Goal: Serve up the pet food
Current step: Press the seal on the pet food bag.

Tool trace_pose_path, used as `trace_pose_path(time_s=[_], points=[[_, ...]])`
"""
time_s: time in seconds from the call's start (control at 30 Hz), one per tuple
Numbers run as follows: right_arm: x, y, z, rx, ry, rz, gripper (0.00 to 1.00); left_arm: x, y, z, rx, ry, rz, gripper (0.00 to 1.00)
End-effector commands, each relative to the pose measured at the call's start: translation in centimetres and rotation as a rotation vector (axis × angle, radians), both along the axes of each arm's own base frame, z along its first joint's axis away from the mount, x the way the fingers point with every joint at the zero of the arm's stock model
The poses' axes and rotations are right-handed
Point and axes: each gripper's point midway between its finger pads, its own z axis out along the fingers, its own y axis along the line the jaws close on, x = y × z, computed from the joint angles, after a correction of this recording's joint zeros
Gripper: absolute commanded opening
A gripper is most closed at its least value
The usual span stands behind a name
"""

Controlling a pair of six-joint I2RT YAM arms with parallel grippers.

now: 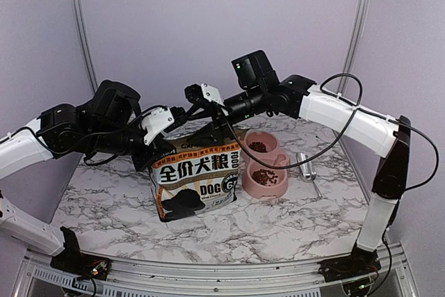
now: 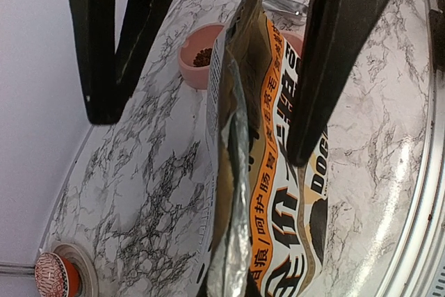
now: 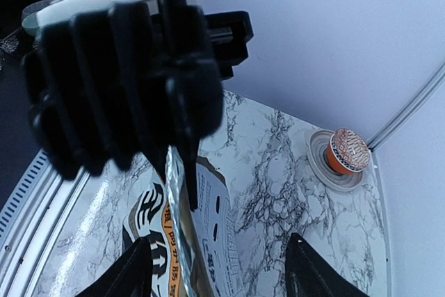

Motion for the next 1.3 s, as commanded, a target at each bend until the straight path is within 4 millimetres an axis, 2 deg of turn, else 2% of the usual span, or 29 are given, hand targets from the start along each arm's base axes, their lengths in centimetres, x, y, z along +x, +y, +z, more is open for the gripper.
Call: trace_pose_path(time_s=[0.0,0.1,0.13,0.27,0.37,0.47,0.57,0.63,0.8,0.93,1.0,1.1,1.27], points=[[-0.3,1.4,-1.4,-0.085,0.006,0.007,0.61,-0.4,-0.6,1.2,-0.066,-0.024,-0.041,0.0],[-0.2,2.0,-2.2,-0.12,0.016,0.006,0.55,-0.4,-0.4,1.5,-0.088,-0.031,-0.043,0.0],[-0.1,2.2,-2.4,-0.131,0.018,0.006,0.5,-0.5,-0.3,1.6,-0.096,-0.03,-0.047,0.0],[0.3,2.4,-3.3,-0.165,0.024,-0.015,0.16,-0.5,-0.2,1.8,-0.117,-0.024,-0.052,0.0],[0.5,2.2,-3.8,-0.188,0.017,-0.033,0.06,-0.6,-0.2,1.7,-0.133,-0.011,-0.066,0.0],[0.6,1.8,-4.0,-0.206,0.018,-0.051,0.0,-0.5,-0.2,1.8,-0.149,-0.006,-0.073,0.0],[0.3,1.5,-3.4,-0.201,0.017,-0.039,0.0,-0.3,-0.1,1.8,-0.172,0.014,-0.078,0.29],[-0.1,1.3,-3.1,-0.199,0.009,-0.024,0.0,-0.1,-0.2,1.6,-0.183,0.038,-0.081,0.42],[-0.5,1.5,-3.2,-0.172,0.018,-0.006,0.0,0.2,-0.6,1.6,-0.183,0.039,-0.088,0.46],[-0.9,1.4,-4.3,-0.182,0.063,-0.001,0.0,0.1,-0.9,2.4,-0.224,0.015,-0.105,0.39],[-1.0,1.5,-4.1,-0.16,0.071,-0.003,0.0,0.0,-0.9,3.0,-0.253,-0.011,-0.111,0.28],[-1.6,1.4,-3.3,-0.138,0.081,0.021,0.0,0.3,-0.5,3.4,-0.271,-0.046,-0.09,0.02],[-1.7,1.1,-2.8,-0.133,0.058,0.035,0.0,0.5,0.2,3.8,-0.292,-0.097,-0.066,0.0]])
